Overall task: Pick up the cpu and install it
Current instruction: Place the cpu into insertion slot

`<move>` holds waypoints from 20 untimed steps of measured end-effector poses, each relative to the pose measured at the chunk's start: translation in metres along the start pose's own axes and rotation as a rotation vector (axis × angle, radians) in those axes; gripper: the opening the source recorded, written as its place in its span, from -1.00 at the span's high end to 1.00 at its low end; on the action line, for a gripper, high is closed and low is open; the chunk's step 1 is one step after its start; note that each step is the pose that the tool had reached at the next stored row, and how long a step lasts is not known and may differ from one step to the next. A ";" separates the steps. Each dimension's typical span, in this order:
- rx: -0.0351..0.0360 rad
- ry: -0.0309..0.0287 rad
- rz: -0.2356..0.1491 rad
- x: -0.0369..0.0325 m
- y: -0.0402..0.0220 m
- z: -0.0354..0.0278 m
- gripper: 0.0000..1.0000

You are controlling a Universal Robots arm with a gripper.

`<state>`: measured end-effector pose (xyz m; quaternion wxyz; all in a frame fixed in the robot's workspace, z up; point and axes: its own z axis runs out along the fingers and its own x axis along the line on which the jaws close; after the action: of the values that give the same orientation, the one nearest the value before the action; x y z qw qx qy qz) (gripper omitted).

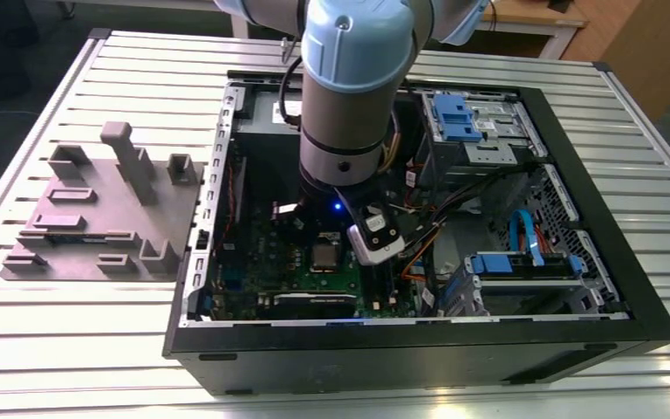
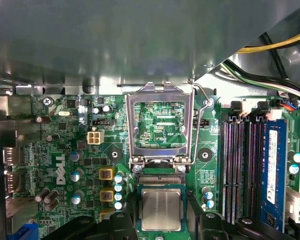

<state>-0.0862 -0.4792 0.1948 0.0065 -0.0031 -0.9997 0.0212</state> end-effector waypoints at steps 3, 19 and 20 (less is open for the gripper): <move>0.0003 -0.0002 -0.007 0.0000 -0.0002 0.0026 0.05; -0.0075 -0.0009 -0.017 0.0019 -0.0003 0.0044 0.05; -0.0088 -0.0009 -0.017 0.0020 -0.0003 0.0044 0.05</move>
<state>-0.0882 -0.4796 0.1905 0.0062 0.0053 -0.9998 0.0168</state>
